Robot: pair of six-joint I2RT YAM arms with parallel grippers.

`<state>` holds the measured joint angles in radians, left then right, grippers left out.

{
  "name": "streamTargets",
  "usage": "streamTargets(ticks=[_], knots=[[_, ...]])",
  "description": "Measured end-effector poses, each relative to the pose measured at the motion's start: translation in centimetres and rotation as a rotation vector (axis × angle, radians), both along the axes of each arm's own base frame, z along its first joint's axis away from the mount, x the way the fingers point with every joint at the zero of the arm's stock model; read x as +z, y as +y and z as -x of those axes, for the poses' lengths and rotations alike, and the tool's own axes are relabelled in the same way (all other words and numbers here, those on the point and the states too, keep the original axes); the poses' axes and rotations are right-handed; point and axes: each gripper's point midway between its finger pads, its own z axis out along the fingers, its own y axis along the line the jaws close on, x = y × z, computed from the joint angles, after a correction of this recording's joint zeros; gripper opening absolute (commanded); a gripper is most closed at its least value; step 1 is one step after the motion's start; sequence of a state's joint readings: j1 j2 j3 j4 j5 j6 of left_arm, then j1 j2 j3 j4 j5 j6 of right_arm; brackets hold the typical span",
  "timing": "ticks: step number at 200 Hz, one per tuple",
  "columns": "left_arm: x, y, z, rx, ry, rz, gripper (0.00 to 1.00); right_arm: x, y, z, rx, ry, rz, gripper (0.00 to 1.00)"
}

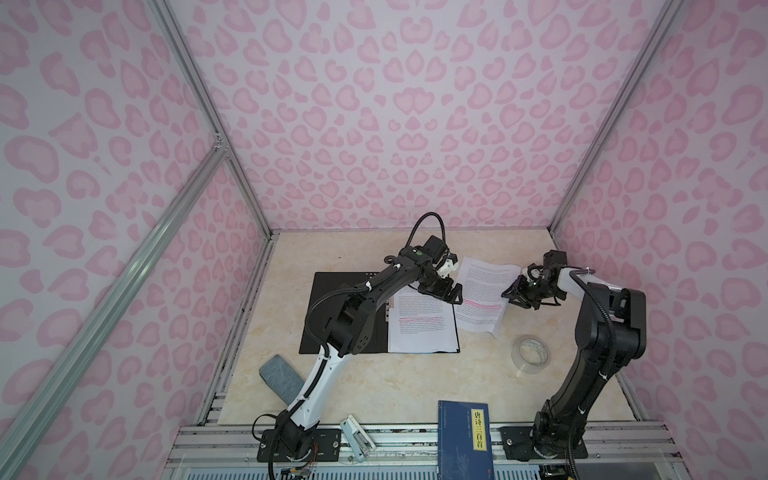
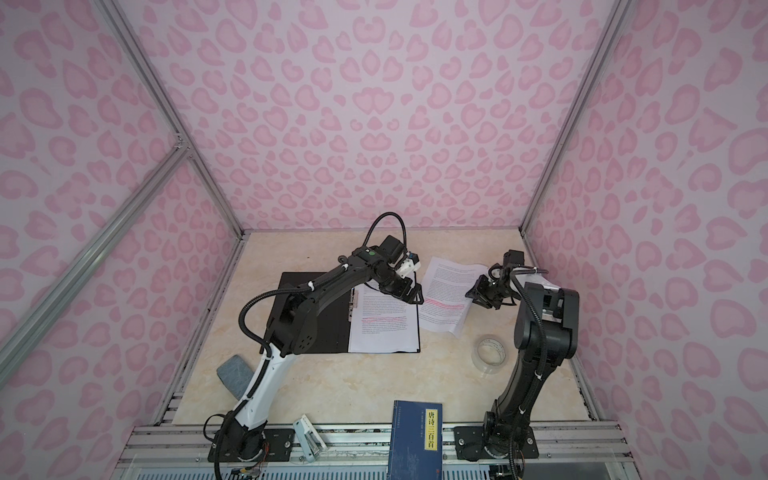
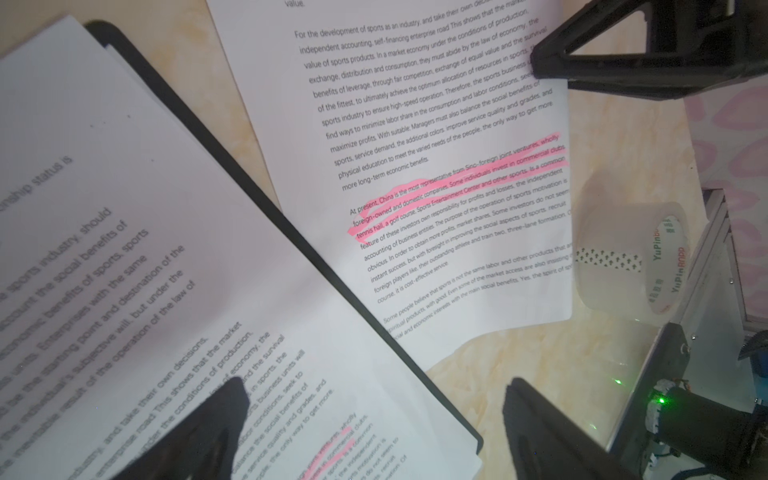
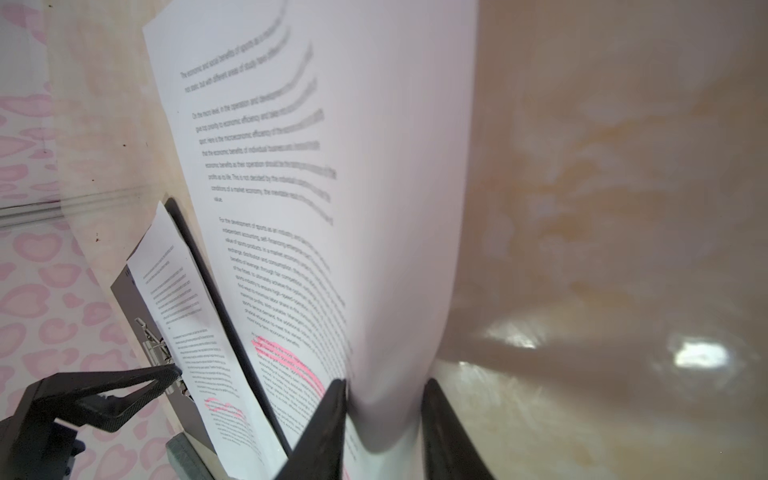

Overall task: Put the files into the folder
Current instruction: 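Raise the held white sheet over the folder with the right gripper while left gripper withdraws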

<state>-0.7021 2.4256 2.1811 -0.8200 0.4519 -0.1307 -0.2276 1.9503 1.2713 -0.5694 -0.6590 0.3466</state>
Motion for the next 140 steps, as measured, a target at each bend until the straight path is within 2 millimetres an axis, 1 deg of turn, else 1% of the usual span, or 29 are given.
streamTargets(ticks=[28,36,52,67,79,84,87,94,106,112,127,134,140], knots=[[0.8,-0.1,-0.1,0.0,-0.006,0.006,0.99,-0.1,-0.2,0.1,0.0,0.006,0.012,0.22],[1.3,-0.2,-0.3,0.0,-0.014,0.012,0.98,-0.1,-0.3,0.1,0.001,0.007,0.019,0.17],[2.2,-0.1,-0.6,0.005,-0.027,0.022,0.99,0.0,-0.6,0.2,0.001,0.01,0.036,0.14],[3.7,0.2,-1.0,0.015,-0.041,0.033,0.99,0.2,-0.9,0.1,0.002,0.006,0.053,0.13],[5.4,0.8,-1.5,0.028,-0.06,0.049,0.99,0.7,-1.0,0.1,0.005,-0.005,0.064,0.09],[6.4,1.2,-1.8,0.037,-0.073,0.059,0.99,1.0,-1.1,0.0,0.005,-0.01,0.066,0.09],[6.6,1.3,-1.9,0.039,-0.075,0.06,0.99,1.1,-1.1,0.0,0.006,-0.014,0.067,0.08],[7.8,1.8,-2.2,0.05,-0.091,0.072,0.99,1.5,-1.1,-0.1,0.006,-0.022,0.07,0.08],[9.9,3.1,-3.0,0.08,-0.113,0.091,0.99,2.3,-1.1,-0.2,0.01,-0.042,0.075,0.07],[10.5,3.6,-3.2,0.091,-0.117,0.095,0.98,2.6,-1.1,-0.2,0.01,-0.048,0.077,0.07],[13.0,6.0,-4.1,0.14,-0.133,0.113,0.98,3.9,-1.0,-0.2,0.011,-0.074,0.082,0.05],[13.7,6.8,-4.4,0.159,-0.135,0.119,0.99,4.3,-0.9,-0.2,0.013,-0.083,0.084,0.05],[14.6,8.0,-4.9,0.183,-0.139,0.128,0.99,5.0,-0.8,-0.2,0.016,-0.097,0.086,0.05]])
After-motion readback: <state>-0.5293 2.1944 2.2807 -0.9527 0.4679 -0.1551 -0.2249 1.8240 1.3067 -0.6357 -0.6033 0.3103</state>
